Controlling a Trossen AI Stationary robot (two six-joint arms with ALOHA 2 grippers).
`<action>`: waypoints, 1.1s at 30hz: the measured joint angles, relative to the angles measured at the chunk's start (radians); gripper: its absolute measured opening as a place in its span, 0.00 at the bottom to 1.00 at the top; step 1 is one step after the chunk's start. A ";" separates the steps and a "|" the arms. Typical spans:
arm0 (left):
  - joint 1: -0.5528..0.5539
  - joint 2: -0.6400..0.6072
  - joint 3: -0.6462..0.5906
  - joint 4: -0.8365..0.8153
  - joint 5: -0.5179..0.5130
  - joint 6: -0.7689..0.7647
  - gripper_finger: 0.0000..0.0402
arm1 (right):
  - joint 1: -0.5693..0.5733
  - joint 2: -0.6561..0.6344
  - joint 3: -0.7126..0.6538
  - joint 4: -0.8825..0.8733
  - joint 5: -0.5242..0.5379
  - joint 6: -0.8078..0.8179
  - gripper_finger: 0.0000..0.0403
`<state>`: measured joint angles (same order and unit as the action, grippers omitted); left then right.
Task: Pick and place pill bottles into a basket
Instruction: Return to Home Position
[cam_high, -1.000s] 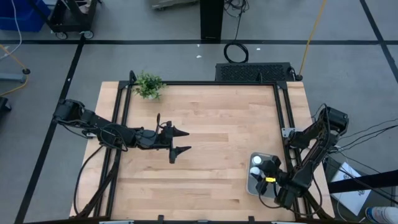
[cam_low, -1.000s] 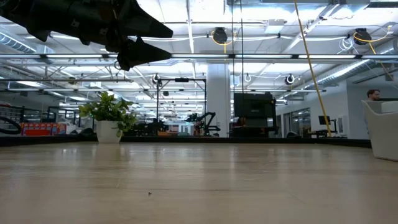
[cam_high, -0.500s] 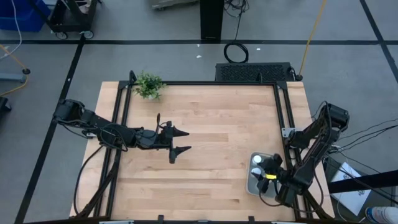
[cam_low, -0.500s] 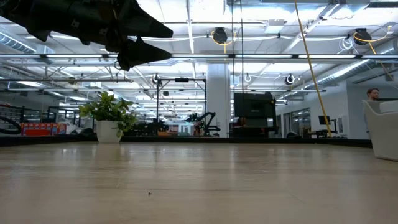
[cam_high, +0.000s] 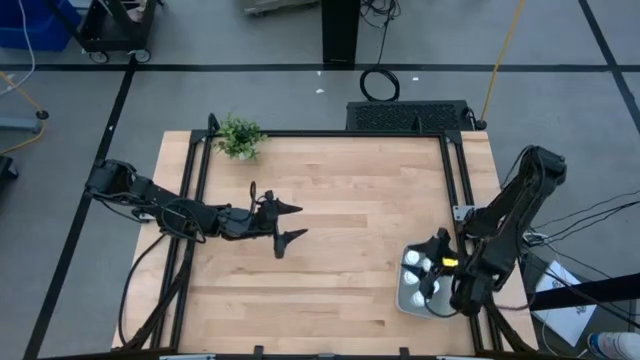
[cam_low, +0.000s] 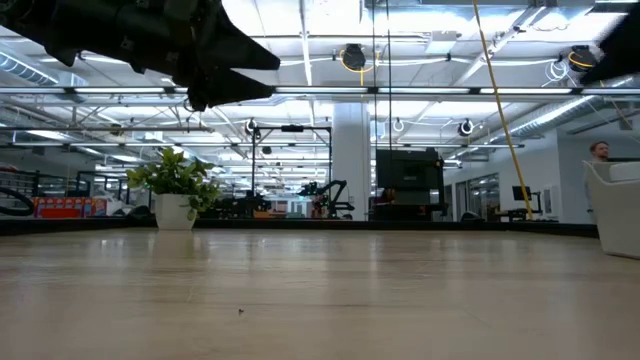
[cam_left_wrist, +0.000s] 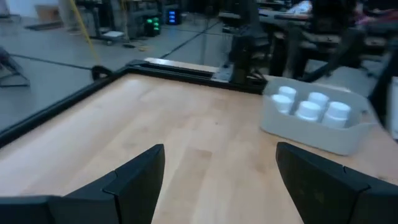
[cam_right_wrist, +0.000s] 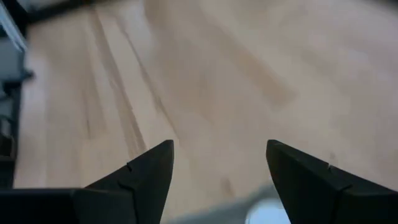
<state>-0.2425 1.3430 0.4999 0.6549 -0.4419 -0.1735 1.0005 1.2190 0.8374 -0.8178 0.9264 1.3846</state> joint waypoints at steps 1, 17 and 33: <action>0.000 0.000 0.000 0.001 0.018 -0.004 0.77 | -0.006 -0.025 0.000 0.012 0.038 -0.047 0.62; 0.006 0.001 0.000 -0.028 0.422 0.191 0.77 | -0.185 -0.331 -0.198 0.444 -0.005 -0.807 0.62; 0.222 0.075 0.001 0.118 0.903 0.261 0.77 | -0.753 -0.534 -0.566 1.210 -1.017 -1.221 0.62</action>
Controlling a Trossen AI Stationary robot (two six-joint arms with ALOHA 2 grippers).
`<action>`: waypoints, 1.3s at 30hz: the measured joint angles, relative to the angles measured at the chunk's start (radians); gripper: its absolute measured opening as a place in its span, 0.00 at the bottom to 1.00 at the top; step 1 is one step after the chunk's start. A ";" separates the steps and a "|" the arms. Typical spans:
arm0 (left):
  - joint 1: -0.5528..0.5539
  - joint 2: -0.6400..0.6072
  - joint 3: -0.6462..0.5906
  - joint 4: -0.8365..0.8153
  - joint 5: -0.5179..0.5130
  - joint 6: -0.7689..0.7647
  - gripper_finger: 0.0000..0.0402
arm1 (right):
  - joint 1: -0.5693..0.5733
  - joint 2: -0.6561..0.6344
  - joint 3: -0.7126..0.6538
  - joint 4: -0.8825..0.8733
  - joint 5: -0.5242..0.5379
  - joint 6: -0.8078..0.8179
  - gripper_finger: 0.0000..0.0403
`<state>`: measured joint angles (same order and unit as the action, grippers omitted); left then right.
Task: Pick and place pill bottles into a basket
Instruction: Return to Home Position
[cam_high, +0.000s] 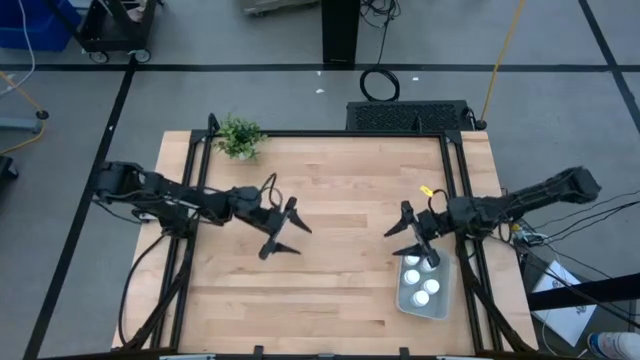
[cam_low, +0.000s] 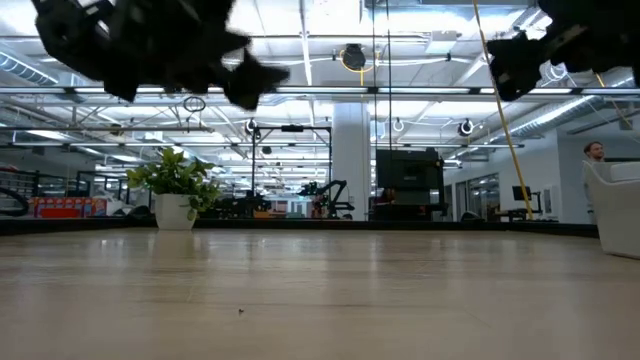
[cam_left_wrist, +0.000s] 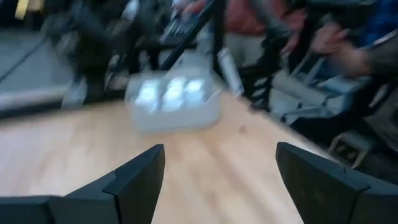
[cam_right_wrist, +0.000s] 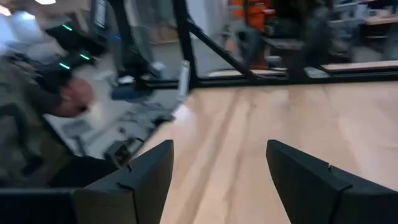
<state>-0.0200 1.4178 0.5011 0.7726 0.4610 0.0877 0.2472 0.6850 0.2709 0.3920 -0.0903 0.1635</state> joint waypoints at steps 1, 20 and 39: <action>0.019 0.010 -0.001 -0.014 0.001 -0.006 0.77 | -0.035 -0.004 -0.006 0.010 -0.052 0.008 0.62; 0.251 0.107 -0.347 0.528 0.107 -0.066 0.77 | -0.355 -0.261 -0.183 -0.119 -0.335 0.006 0.62; 0.319 -0.138 -0.492 0.480 0.120 -0.144 0.77 | -0.470 -0.684 -0.178 -0.398 -0.412 0.045 0.62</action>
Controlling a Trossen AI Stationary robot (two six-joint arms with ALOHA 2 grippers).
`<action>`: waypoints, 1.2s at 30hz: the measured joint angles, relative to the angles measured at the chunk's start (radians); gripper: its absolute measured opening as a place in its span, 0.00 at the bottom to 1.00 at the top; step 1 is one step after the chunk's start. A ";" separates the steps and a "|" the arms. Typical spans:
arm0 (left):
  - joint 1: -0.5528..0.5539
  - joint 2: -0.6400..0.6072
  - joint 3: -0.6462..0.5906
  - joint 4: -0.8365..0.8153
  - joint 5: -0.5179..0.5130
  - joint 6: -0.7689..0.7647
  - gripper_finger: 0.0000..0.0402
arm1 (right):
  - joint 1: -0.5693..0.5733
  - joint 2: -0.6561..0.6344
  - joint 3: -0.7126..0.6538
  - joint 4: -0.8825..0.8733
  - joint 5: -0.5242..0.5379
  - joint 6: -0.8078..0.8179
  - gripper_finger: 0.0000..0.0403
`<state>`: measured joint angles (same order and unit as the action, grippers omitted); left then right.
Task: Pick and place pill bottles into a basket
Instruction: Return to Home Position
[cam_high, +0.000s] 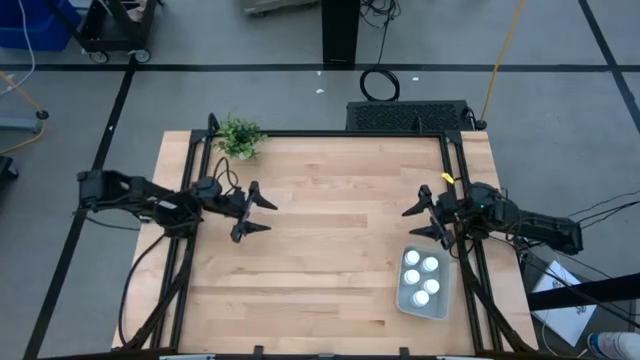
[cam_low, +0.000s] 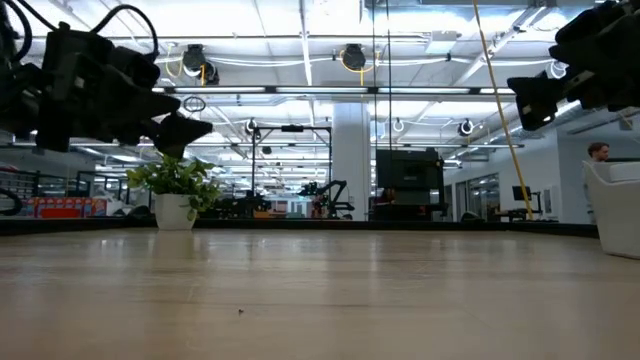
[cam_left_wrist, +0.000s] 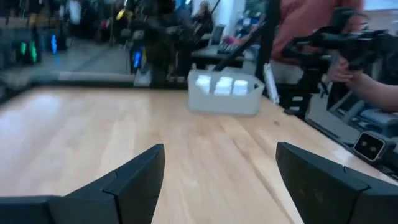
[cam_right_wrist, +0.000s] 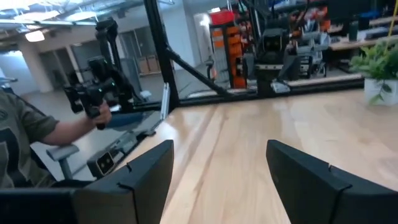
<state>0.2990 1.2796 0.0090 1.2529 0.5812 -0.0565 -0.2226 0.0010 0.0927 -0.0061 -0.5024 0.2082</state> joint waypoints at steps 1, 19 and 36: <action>0.000 -0.023 -0.001 -0.039 -0.006 -0.012 0.77 | 0.000 0.001 0.002 -0.006 0.001 0.005 0.62; -0.071 -0.534 0.000 -0.565 -0.156 -0.005 0.77 | 0.002 0.000 0.031 -0.089 0.000 -0.034 0.62; -0.146 -0.977 0.001 -0.984 -0.362 -0.056 0.77 | 0.002 0.000 0.032 -0.048 0.057 -0.045 0.62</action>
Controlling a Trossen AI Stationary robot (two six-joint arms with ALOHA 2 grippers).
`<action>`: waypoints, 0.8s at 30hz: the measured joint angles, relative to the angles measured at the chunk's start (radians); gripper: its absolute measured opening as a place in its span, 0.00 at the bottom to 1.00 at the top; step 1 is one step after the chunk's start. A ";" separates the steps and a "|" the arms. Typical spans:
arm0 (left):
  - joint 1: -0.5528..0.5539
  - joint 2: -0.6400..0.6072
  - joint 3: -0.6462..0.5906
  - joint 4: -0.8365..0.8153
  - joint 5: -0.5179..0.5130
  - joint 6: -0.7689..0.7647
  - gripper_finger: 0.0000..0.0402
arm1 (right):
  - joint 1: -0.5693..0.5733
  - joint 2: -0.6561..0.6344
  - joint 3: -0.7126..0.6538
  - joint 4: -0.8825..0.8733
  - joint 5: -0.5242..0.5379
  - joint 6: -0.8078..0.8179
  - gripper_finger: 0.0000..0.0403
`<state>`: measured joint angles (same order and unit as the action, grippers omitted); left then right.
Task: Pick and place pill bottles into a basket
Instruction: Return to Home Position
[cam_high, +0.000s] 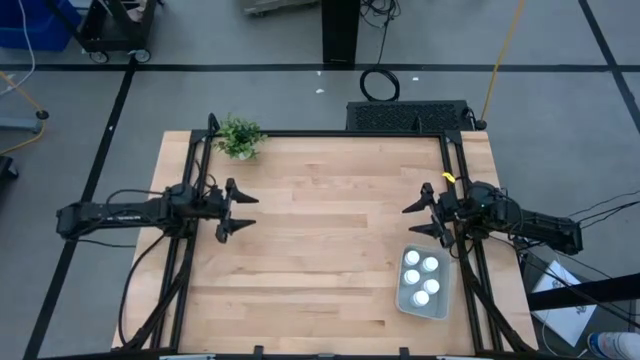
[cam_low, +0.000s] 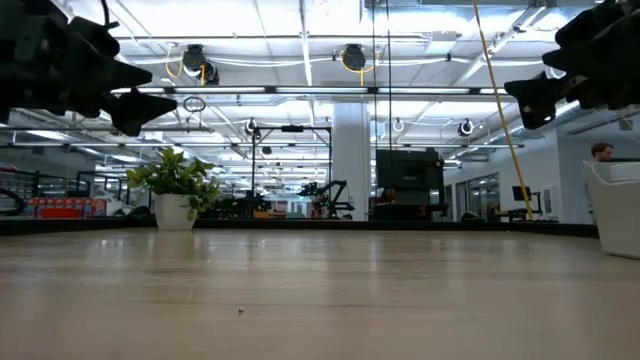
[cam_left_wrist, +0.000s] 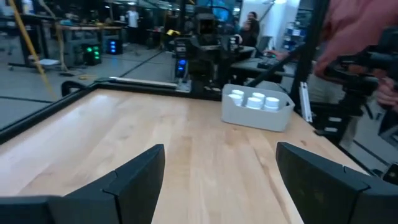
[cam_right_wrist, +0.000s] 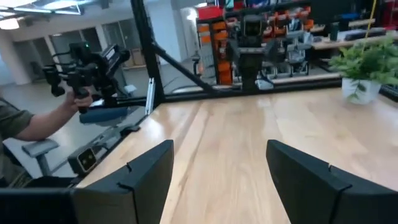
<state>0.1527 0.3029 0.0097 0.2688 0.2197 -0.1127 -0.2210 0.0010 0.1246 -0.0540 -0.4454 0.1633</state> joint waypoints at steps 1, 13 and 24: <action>-0.006 -0.024 0.000 -0.021 -0.013 -0.003 0.77 | 0.000 0.000 0.000 -0.008 0.000 -0.001 0.62; -0.052 -0.302 0.001 -0.235 -0.102 -0.002 0.77 | 0.002 -0.001 0.070 -0.085 -0.024 -0.048 0.62; -0.132 -0.300 0.003 -0.242 -0.278 0.026 0.77 | 0.064 0.001 -0.102 0.102 0.205 -0.096 0.62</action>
<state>0.0211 0.0029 0.0124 0.0271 -0.0580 -0.0866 -0.1572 0.0017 0.0228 0.0484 -0.2404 0.0671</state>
